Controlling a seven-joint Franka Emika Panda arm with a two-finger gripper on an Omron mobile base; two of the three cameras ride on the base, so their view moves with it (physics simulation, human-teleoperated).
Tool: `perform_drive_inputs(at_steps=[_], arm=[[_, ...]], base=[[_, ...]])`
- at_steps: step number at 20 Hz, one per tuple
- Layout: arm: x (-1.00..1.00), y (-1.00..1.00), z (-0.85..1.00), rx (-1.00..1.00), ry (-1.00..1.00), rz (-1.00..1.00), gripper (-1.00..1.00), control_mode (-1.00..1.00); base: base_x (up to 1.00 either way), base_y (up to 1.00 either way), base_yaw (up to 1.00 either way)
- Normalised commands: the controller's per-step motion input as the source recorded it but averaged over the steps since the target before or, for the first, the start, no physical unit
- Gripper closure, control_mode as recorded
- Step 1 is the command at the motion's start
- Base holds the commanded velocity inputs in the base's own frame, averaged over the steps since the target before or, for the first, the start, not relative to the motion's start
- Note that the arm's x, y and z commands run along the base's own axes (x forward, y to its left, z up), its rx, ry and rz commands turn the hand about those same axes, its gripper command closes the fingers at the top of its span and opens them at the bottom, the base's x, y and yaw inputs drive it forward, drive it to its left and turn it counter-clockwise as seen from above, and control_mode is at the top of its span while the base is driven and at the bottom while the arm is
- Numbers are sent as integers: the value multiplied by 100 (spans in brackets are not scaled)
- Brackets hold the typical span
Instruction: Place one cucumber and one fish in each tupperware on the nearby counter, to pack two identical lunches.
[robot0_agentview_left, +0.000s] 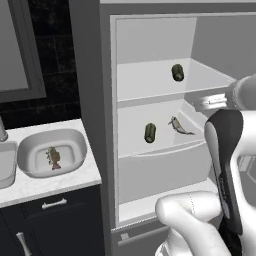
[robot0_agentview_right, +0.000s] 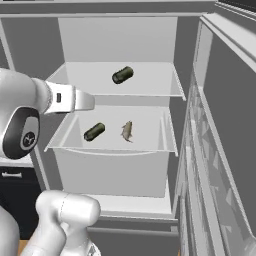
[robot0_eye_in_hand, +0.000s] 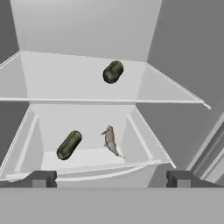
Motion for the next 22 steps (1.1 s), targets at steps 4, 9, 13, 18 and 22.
perform_drive_inputs(at_steps=[4,9,13,18,22], arm=[[21,-8,47,9,-8,-6,-100,-100],[44,-10,4,11,0,0,-100,-100],[57,-3,0,0,0,-3,-100,-100],[71,0,-2,0,0,-9,-100,-100],[53,0,-19,0,0,-4,-100,-100]], base=[[0,0,0],[0,0,0],[0,0,0],[0,0,0],[0,0,0]])
